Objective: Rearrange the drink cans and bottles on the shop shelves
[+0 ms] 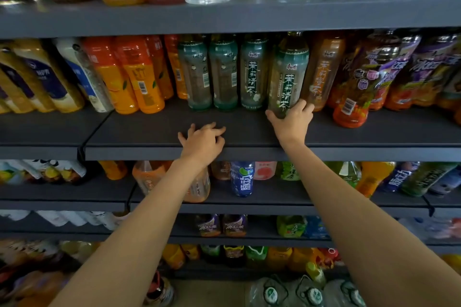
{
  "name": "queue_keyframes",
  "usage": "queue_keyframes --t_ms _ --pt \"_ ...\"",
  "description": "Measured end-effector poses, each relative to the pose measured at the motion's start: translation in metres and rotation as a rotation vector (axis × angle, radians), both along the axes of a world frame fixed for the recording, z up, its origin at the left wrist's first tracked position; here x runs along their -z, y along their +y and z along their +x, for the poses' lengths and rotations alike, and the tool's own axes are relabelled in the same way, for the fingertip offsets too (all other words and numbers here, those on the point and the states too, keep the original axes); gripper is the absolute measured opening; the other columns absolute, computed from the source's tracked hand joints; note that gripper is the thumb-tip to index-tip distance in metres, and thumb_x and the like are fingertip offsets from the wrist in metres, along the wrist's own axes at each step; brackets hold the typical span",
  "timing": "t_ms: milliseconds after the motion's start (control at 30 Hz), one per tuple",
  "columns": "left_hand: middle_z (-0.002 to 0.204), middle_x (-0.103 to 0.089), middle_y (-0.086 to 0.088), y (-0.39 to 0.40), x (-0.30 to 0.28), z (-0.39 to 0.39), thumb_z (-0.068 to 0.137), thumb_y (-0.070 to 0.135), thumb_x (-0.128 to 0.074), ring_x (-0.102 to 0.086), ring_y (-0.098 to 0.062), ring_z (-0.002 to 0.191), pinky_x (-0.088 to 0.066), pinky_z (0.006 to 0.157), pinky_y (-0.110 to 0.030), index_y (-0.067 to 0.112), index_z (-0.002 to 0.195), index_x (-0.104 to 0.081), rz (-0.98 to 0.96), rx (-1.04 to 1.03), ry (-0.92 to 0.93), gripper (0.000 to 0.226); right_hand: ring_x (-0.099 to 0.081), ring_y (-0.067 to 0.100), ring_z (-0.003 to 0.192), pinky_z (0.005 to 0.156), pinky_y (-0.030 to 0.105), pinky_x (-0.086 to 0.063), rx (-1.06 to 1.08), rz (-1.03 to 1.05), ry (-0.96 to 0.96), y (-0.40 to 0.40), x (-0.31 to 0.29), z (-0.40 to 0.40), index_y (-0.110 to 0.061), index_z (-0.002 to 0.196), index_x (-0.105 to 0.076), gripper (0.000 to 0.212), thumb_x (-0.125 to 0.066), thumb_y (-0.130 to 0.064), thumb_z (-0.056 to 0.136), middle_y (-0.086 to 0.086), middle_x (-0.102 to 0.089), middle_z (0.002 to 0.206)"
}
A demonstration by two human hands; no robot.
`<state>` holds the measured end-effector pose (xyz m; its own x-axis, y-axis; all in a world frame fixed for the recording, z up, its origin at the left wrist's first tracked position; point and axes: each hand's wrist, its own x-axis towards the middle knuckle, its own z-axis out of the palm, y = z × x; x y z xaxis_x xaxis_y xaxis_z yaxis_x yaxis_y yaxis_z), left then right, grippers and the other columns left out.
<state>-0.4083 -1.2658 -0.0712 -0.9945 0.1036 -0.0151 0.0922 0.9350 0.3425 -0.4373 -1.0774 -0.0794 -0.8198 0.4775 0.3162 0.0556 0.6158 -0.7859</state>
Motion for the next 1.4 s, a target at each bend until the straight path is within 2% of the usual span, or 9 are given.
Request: queue_keyframes --t_ms 133,233,300,467,867,1033,1200,1333,1400 --pt "0.154 -0.021 0.011 -0.003 0.015 0.010 0.101 0.031 -0.028 -0.005 -0.033 0.143 0.000 0.112 -0.056 0.038 0.142 -0.033 -0.008 0.019 0.082 0.042 -0.037 0.033 0.122 0.103 0.035 -0.032 -0.034 -0.024 0.156 -0.003 0.003 0.025 0.003 0.130 -0.036 0.068 -0.074 -0.020 0.078 0.020 -0.034 0.131" --pt "0.156 -0.012 0.013 -0.008 0.030 0.014 0.102 0.036 -0.020 0.001 -0.029 0.144 0.004 0.113 -0.049 0.042 0.144 -0.022 -0.053 0.047 0.134 0.043 -0.046 0.020 0.106 0.092 0.028 -0.041 -0.046 -0.039 0.323 -0.016 0.048 0.086 0.001 0.118 -0.045 0.042 -0.067 -0.008 0.082 0.009 -0.040 0.117" --pt "0.156 -0.011 0.014 -0.010 0.035 0.012 0.102 0.037 -0.018 0.002 -0.028 0.144 0.004 0.113 -0.048 0.042 0.145 -0.020 -0.061 0.055 0.160 0.043 -0.047 0.020 0.100 0.084 0.023 -0.039 -0.125 -0.032 0.168 -0.031 0.094 0.119 0.001 0.112 -0.048 0.037 -0.067 -0.007 0.082 0.006 -0.043 0.107" --pt "0.156 -0.011 0.012 -0.010 0.039 0.012 0.101 0.038 -0.018 0.000 -0.029 0.143 0.003 0.113 -0.049 0.042 0.145 -0.020 -0.092 0.063 0.184 0.044 -0.040 0.028 0.124 0.104 0.037 -0.036 -0.223 -0.209 -0.333 -0.058 0.153 0.077 -0.002 0.136 -0.031 0.088 -0.082 -0.027 0.069 0.014 -0.043 0.132" --pt "0.157 -0.011 0.011 -0.001 0.031 0.017 0.101 0.036 -0.017 -0.001 -0.029 0.143 0.002 0.113 -0.049 0.042 0.145 -0.020 -0.100 0.029 0.158 0.044 -0.050 0.024 0.113 0.094 0.036 -0.044 -0.134 -0.296 -0.268 -0.038 0.161 0.059 -0.006 0.122 -0.044 0.079 -0.088 -0.025 0.059 0.011 -0.050 0.121" --pt "0.157 -0.006 0.008 0.035 0.027 0.037 0.099 0.036 -0.032 0.002 -0.034 0.143 0.004 0.113 -0.053 0.034 0.148 -0.014 -0.173 0.067 0.081 0.052 -0.055 0.023 0.101 0.082 0.030 -0.044 -0.261 -0.232 -0.272 0.039 0.169 0.146 -0.010 0.115 -0.053 0.065 -0.087 -0.024 0.061 0.006 -0.050 0.107" --pt "0.134 -0.050 -0.001 0.157 0.012 0.061 0.092 0.017 -0.047 -0.044 -0.025 0.121 -0.028 0.099 -0.037 0.019 0.129 -0.052 0.100 0.296 0.317 0.037 -0.050 0.019 0.095 0.076 0.021 -0.036 -0.289 -0.062 -0.252 0.167 0.147 0.185 -0.005 0.110 -0.053 0.062 -0.087 -0.021 0.061 0.002 -0.044 0.099" --pt "0.126 -0.054 -0.004 0.283 0.009 0.090 0.090 0.011 -0.049 -0.047 -0.026 0.115 -0.031 0.096 -0.038 0.016 0.125 -0.056 0.209 0.359 0.370 0.036 -0.048 0.016 0.094 0.075 0.018 -0.036 -0.274 -0.023 -0.116 0.287 0.112 0.221 -0.010 0.107 -0.049 0.060 -0.087 -0.017 0.061 0.002 -0.044 0.099" --pt "0.124 -0.054 -0.006 0.336 0.011 0.102 0.089 0.009 -0.049 -0.046 -0.029 0.114 -0.033 0.096 -0.040 0.015 0.123 -0.057 0.231 0.376 0.364 0.036 -0.051 0.019 0.097 0.078 0.028 -0.043 -0.236 -0.050 -0.027 0.343 0.093 0.238 -0.017 0.104 -0.045 0.060 -0.087 -0.016 0.060 0.005 -0.047 0.102"
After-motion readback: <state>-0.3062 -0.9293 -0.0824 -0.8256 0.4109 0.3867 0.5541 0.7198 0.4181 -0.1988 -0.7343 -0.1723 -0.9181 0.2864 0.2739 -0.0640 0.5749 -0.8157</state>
